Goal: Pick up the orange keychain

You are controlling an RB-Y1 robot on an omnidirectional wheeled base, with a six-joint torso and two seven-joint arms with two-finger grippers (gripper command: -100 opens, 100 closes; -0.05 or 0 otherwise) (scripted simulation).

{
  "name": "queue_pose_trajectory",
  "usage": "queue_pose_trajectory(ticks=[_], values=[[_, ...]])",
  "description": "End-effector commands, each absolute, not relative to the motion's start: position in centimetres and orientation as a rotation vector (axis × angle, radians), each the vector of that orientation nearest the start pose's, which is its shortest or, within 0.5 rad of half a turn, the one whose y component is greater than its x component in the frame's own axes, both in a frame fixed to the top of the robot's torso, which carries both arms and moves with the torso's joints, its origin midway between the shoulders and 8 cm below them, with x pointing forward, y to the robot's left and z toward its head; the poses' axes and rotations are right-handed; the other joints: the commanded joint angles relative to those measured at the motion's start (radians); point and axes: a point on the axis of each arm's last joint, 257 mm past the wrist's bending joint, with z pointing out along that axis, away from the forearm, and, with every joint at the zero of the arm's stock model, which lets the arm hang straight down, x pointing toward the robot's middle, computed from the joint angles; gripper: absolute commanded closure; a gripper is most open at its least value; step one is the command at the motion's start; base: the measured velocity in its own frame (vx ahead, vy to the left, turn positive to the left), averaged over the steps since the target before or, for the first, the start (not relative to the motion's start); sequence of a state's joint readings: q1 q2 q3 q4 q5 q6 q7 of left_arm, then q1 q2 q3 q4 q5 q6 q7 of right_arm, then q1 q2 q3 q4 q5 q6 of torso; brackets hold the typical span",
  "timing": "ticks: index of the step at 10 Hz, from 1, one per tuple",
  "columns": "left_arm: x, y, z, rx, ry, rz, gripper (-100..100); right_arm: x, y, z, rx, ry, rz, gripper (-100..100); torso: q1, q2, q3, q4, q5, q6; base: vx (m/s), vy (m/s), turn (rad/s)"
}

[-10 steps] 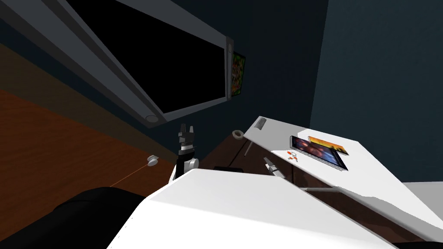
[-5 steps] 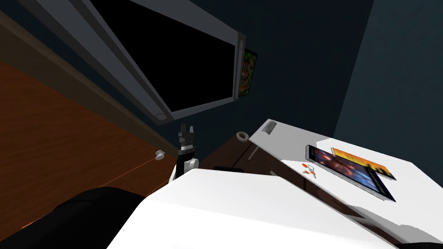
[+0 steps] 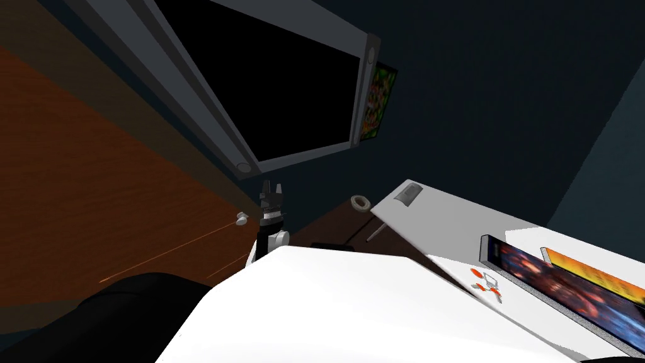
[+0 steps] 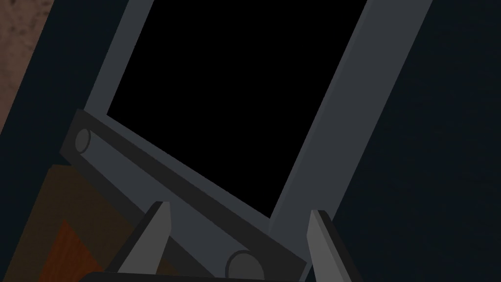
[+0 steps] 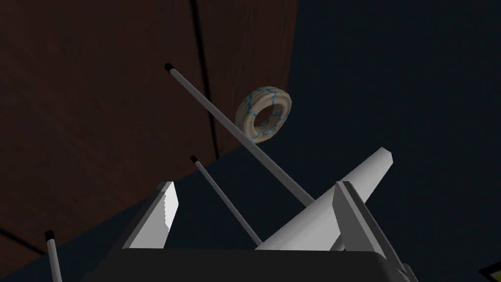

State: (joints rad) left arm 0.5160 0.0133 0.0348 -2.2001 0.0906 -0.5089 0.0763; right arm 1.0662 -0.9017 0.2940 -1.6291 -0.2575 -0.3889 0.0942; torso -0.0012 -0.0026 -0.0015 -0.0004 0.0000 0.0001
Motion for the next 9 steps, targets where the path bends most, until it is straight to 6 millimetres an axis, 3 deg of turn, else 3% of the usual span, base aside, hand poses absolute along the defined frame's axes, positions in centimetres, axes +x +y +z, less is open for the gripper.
queue_pose_trajectory(ticks=[1,2,3,5,6,9], values=[[35.1,30.7,-1.4,-0.802,0.593,-1.364,0,3.0,-41.0,-44.2,1.218,2.225,0.582,-100,0.0,0.0,0.0,0.0,0.0,0.0,0.045,-0.018,0.123],[35.1,30.7,-1.4,-0.802,0.593,-1.364,0,-0.1,-41.8,-44.8,1.253,2.282,0.534,-100,0.0,0.001,0.0,0.0,0.0,0.0,0.045,-0.023,0.233],[35.1,30.7,-1.4,-0.802,0.593,-1.364,0,-0.1,-42.0,-44.7,1.245,2.29,0.531,-100,0.0,0.001,0.001,0.0,0.0,0.0,0.039,-0.026,0.102],[35.1,30.7,-1.4,-0.802,0.593,-1.364,0,-6.1,-43.7,-45.0,1.305,2.402,0.434,-100,-0.001,0.001,0.001,0.0,0.0,0.0,0.053,-0.042,0.248],[35.1,30.7,-1.4,-0.802,0.593,-1.364,0,-6.1,-44.0,-44.9,1.295,2.411,0.429,-100,-0.002,0.0,0.0,0.0,0.0,0.0,0.052,-0.055,0.117],[35.1,30.7,-1.4,-0.802,0.593,-1.364,0,-14.0,-46.7,-44.0,1.357,2.565,0.279,-100,-0.003,0.0,0.0,0.0,0.0,0.0,0.05,-0.069,0.24]])
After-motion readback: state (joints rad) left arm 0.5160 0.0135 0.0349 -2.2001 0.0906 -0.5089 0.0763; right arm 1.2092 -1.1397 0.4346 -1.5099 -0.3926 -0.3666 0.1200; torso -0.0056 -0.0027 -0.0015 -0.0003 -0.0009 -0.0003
